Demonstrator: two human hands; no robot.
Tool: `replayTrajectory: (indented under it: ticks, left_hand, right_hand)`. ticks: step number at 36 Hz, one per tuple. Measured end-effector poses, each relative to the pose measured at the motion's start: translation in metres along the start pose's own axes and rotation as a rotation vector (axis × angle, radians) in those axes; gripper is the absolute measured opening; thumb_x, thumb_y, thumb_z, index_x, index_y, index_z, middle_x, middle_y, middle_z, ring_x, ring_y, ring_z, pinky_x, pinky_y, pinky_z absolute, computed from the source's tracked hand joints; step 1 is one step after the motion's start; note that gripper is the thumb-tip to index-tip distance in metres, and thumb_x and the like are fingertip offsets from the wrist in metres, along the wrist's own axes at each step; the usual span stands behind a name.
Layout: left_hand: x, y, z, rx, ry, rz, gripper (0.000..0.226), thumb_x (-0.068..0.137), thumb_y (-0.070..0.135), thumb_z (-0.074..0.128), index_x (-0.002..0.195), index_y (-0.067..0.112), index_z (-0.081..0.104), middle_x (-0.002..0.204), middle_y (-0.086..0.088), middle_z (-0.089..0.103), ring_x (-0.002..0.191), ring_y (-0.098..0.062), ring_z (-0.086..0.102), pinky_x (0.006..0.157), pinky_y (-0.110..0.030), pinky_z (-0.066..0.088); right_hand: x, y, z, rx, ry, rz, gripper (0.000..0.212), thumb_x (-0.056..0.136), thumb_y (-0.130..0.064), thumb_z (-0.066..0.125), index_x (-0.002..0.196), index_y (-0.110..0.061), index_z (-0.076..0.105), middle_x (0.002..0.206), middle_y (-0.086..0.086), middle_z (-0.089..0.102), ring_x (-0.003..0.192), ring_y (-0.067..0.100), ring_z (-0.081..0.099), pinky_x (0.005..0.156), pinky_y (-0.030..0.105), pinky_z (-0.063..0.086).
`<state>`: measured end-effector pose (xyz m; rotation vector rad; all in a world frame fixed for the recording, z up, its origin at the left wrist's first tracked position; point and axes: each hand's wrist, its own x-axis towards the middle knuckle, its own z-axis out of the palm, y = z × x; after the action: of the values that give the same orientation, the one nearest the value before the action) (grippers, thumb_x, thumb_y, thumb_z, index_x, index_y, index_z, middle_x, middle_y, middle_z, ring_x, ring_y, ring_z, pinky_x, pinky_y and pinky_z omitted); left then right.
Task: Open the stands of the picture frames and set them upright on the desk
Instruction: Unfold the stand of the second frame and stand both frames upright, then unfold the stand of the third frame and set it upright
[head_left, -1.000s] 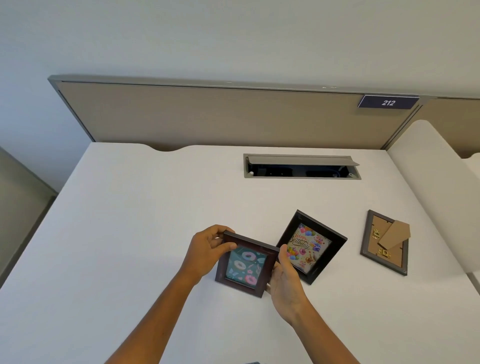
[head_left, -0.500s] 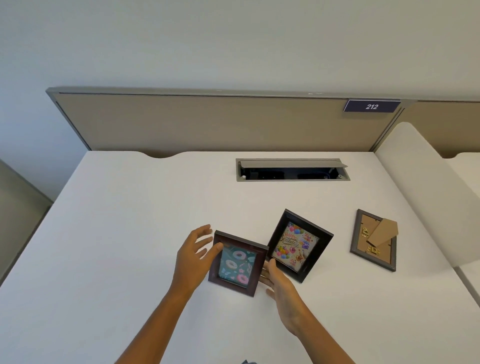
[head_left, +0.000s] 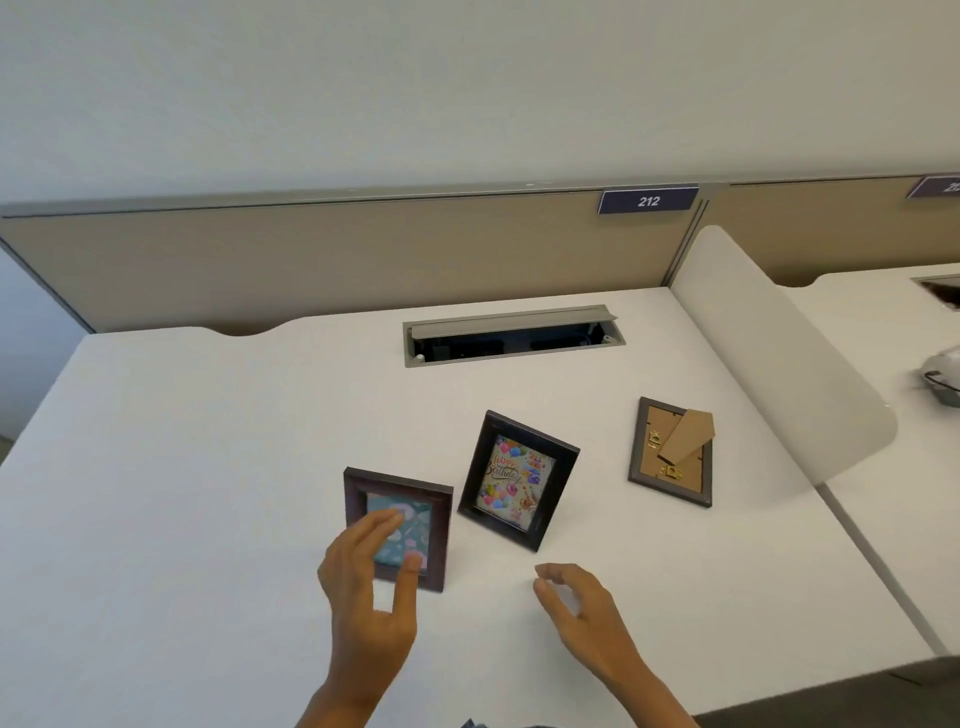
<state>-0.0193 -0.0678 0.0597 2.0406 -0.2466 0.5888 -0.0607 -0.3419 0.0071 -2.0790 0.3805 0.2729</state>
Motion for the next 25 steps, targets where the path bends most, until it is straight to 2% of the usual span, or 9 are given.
replayTrajectory:
  ticks: [2, 4, 7, 11, 14, 17, 21, 25]
  left_hand:
    - [-0.007, 0.011, 0.015, 0.014, -0.055, 0.080, 0.045, 0.097, 0.027, 0.067, 0.140, 0.031, 0.057, 0.142, 0.006, 0.062, 0.135, -0.021, 0.057, 0.112, -0.039, 0.035]
    - [-0.012, 0.023, 0.030, 0.005, -0.137, 0.126, 0.045, 0.098, 0.027, 0.066, 0.141, 0.038, 0.056, 0.141, 0.012, 0.062, 0.135, -0.018, 0.057, 0.111, -0.040, 0.034]
    - [-0.017, 0.040, 0.056, -0.040, -0.276, 0.180, 0.040, 0.101, 0.021, 0.066, 0.138, 0.036, 0.060, 0.139, 0.015, 0.061, 0.132, -0.018, 0.059, 0.108, -0.041, 0.039]
    - [-0.015, 0.064, 0.095, -0.126, -0.488, 0.174, 0.033, 0.106, 0.021, 0.062, 0.137, 0.032, 0.062, 0.137, 0.018, 0.060, 0.131, -0.014, 0.059, 0.109, -0.032, 0.046]
    - [-0.010, 0.080, 0.128, -0.145, -0.668, 0.094, 0.030, 0.108, 0.028, 0.057, 0.138, 0.033, 0.059, 0.137, 0.021, 0.058, 0.133, -0.008, 0.057, 0.111, -0.024, 0.045]
    - [-0.005, 0.090, 0.164, -0.140, -0.805, -0.047, 0.035, 0.106, 0.037, 0.057, 0.141, 0.036, 0.054, 0.144, 0.023, 0.053, 0.136, 0.000, 0.051, 0.114, -0.022, 0.045]
    - [-0.001, 0.092, 0.206, -0.109, -0.869, -0.218, 0.046, 0.104, 0.040, 0.060, 0.148, 0.034, 0.046, 0.153, 0.017, 0.049, 0.140, -0.001, 0.047, 0.119, -0.027, 0.043]
    - [0.004, 0.091, 0.245, -0.058, -0.902, -0.353, 0.054, 0.103, 0.040, 0.062, 0.153, 0.032, 0.042, 0.159, 0.011, 0.044, 0.145, -0.010, 0.045, 0.114, -0.019, 0.036]
  right_hand:
    - [0.002, 0.012, -0.012, -0.006, 0.063, 0.007, 0.018, 0.107, -0.038, 0.068, 0.124, -0.035, 0.073, 0.126, -0.021, 0.072, 0.122, -0.004, 0.062, 0.100, 0.007, 0.042]
    - [0.005, 0.024, -0.025, 0.000, 0.126, 0.028, 0.018, 0.107, -0.033, 0.069, 0.124, -0.031, 0.073, 0.124, -0.018, 0.072, 0.120, 0.002, 0.064, 0.104, 0.019, 0.046]
    - [0.010, 0.037, -0.049, 0.041, 0.217, 0.074, 0.019, 0.107, -0.029, 0.070, 0.125, -0.027, 0.074, 0.123, -0.017, 0.071, 0.121, 0.011, 0.065, 0.102, 0.026, 0.044]
    - [0.020, 0.052, -0.082, 0.085, 0.317, 0.140, 0.021, 0.106, -0.025, 0.071, 0.127, -0.022, 0.074, 0.125, -0.007, 0.071, 0.122, 0.020, 0.066, 0.099, 0.030, 0.045]
    - [0.027, 0.062, -0.106, 0.103, 0.391, 0.163, 0.025, 0.105, -0.020, 0.072, 0.130, -0.017, 0.073, 0.133, 0.003, 0.069, 0.123, 0.026, 0.065, 0.097, 0.034, 0.049]
    - [0.037, 0.071, -0.129, 0.122, 0.431, 0.198, 0.033, 0.105, -0.019, 0.073, 0.137, -0.013, 0.069, 0.144, 0.010, 0.064, 0.128, 0.029, 0.062, 0.105, 0.043, 0.054]
    - [0.049, 0.078, -0.153, 0.135, 0.444, 0.236, 0.043, 0.104, -0.020, 0.074, 0.145, -0.014, 0.064, 0.152, 0.012, 0.059, 0.136, 0.031, 0.059, 0.113, 0.050, 0.053]
    - [0.065, 0.087, -0.170, 0.123, 0.406, 0.268, 0.052, 0.105, -0.024, 0.073, 0.153, -0.015, 0.056, 0.158, 0.011, 0.056, 0.141, 0.032, 0.056, 0.117, 0.049, 0.050]
